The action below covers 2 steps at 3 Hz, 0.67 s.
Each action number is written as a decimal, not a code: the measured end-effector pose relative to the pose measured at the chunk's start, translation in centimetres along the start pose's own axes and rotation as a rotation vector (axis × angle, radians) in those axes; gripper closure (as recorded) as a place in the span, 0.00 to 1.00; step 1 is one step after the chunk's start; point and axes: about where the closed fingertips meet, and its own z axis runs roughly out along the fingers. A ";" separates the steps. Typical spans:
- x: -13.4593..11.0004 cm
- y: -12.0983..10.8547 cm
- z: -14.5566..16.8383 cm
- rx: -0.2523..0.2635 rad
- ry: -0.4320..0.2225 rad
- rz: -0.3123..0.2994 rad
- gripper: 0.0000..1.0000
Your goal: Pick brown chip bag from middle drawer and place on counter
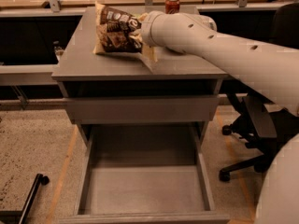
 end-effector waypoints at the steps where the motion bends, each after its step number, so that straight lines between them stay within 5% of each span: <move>1: -0.1 -0.1 0.0 0.001 -0.001 -0.002 0.04; 2: -0.2 0.0 0.0 0.000 -0.002 -0.002 0.00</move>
Offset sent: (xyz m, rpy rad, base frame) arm 0.0000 -0.0001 0.0011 -0.0006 -0.0014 0.0003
